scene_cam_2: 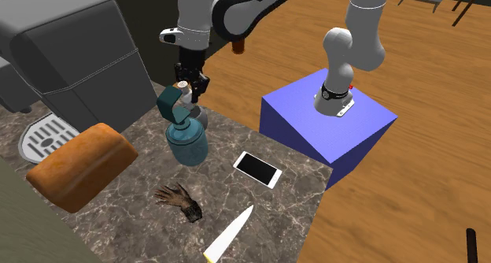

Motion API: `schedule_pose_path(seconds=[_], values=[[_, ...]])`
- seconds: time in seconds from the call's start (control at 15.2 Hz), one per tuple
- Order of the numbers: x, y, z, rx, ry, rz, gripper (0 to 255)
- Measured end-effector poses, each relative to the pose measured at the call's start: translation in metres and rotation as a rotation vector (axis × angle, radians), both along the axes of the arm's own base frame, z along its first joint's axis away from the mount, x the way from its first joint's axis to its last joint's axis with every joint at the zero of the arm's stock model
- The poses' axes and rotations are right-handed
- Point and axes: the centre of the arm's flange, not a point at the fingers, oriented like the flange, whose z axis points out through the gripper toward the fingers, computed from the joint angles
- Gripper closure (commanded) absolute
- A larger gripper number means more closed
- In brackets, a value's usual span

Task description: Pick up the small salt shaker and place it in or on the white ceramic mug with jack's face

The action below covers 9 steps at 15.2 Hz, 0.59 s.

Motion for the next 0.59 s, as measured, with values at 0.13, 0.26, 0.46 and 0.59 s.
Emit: schedule_pose_path(seconds=[0.13,0.26,0.46,0.59], values=[[0.014,-0.017,-0.002,0.000,-0.001,0.001,255],[0.019,-0.022,-0.011,0.000,0.000,0.001,255],[0.020,-0.025,-0.026,0.000,0.000,0.002,255],[0.020,-0.025,-0.037,0.000,0.000,0.002,255]])
